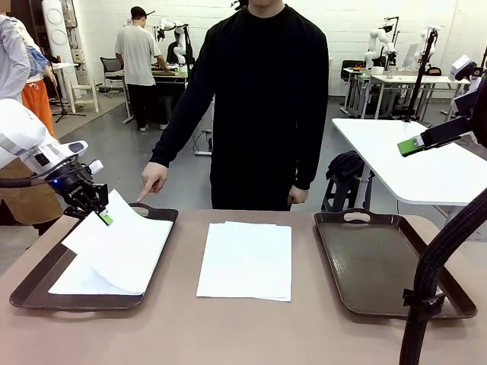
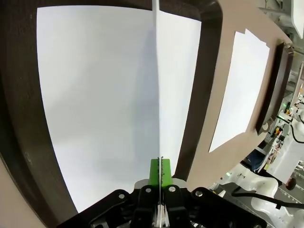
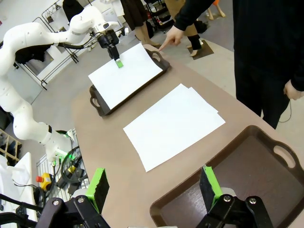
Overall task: Sort the A4 documents.
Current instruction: Place the A4 Paper in the designated Handle tray.
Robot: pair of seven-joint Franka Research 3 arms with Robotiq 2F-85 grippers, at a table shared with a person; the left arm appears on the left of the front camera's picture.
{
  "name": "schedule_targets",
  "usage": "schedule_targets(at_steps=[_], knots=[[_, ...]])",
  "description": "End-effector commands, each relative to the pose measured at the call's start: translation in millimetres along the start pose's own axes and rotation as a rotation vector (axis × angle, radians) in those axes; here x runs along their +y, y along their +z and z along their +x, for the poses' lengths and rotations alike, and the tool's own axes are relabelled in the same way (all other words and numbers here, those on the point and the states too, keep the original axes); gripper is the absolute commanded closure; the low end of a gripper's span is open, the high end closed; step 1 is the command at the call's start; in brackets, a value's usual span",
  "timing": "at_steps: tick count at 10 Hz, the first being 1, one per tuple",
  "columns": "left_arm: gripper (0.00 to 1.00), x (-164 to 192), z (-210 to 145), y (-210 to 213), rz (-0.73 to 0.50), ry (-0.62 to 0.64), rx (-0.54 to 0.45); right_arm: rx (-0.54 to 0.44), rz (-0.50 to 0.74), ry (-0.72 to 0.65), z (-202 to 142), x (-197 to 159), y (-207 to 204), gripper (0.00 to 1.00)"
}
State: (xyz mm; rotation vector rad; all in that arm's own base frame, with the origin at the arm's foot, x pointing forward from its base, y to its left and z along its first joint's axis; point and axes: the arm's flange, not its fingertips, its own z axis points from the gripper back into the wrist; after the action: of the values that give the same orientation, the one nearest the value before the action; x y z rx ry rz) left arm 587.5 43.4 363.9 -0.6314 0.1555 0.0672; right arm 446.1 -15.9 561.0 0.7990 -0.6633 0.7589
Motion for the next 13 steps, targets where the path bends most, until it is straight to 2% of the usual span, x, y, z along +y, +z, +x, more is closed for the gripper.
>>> schedule_targets(at_steps=[1,6,7,8,9,10,11,12,13], knots=[[0.99,1,13,2,0.002,0.017,0.014,-0.005,0.008,0.002,0,1,-1,0.0],[0.99,-3,23,-4,0.055,0.028,0.045,-0.005,0.008,0.002,0,1,-1,0.0],[0.81,-5,21,-2,0.077,0.027,0.053,-0.005,0.008,0.002,0,1,-1,0.0],[0.81,-5,20,-1,0.096,0.032,0.045,-0.005,0.008,0.002,0,1,-1,0.0],[0.63,-5,19,0,0.123,0.048,0.053,-0.005,0.008,0.002,0,1,-1,0.0],[0.79,-4,19,1,0.154,0.074,0.065,-0.005,0.008,0.002,0,1,-1,0.0],[0.44,-4,18,1,0.17,0.084,0.078,-0.005,0.008,0.002,0,1,-1,0.0],[0.61,-2,18,0,0.191,0.106,0.088,-0.005,0.008,0.002,0,1,-1,0.0],[0.26,-1,18,0,0.212,0.129,0.084,-0.005,0.008,0.002,0,1,-1,0.0]])
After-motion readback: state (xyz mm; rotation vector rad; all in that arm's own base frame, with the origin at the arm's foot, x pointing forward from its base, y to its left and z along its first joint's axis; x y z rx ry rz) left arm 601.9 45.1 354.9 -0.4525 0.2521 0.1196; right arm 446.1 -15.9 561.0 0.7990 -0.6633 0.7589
